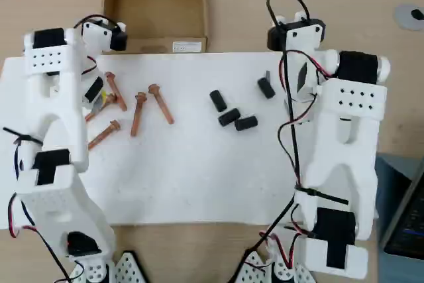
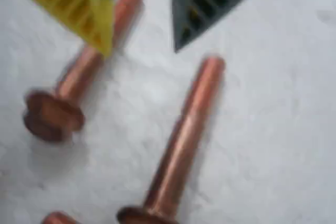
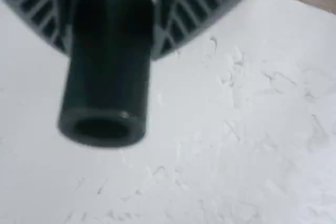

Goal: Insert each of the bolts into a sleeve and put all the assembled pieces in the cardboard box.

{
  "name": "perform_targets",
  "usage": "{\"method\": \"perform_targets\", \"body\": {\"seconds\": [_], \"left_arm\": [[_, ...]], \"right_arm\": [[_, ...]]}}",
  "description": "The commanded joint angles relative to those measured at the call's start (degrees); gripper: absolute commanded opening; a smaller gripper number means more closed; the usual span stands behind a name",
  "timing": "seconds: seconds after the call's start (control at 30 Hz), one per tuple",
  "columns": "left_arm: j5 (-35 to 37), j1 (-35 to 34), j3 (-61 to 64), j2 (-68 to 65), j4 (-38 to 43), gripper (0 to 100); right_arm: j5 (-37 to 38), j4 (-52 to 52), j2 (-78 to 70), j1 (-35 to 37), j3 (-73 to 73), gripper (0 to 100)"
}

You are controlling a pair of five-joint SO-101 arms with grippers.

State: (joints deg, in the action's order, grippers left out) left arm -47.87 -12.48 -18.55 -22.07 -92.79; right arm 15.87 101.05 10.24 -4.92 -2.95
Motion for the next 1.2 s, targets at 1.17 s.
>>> {"method": "perform_targets", "body": {"seconds": [1.17], "left_arm": [[-5.1,2.3,-4.7,-15.3,14.0,2]], "right_arm": [[0.4,1.1,2.7,-0.4,-0.1,1.0]]}}
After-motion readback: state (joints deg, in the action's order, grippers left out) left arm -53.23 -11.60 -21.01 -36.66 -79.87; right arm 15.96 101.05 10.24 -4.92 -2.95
